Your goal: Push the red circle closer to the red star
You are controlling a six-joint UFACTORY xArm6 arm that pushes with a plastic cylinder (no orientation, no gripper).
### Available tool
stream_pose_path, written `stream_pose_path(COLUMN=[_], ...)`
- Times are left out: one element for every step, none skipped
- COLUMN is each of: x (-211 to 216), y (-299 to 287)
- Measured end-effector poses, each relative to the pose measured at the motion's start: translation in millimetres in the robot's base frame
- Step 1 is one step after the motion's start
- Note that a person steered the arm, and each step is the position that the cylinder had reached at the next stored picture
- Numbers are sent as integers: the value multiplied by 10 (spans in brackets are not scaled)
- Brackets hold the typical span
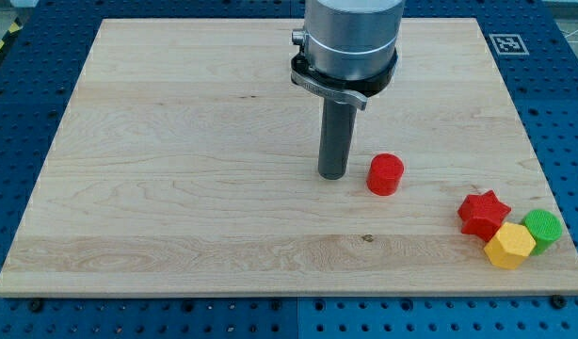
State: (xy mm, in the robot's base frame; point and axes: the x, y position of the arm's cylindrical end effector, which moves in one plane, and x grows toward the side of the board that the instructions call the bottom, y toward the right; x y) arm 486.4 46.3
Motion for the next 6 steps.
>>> stream_pose_path(x=[47, 157, 211, 199, -72, -72], y=[123, 309, 430, 426, 400, 403])
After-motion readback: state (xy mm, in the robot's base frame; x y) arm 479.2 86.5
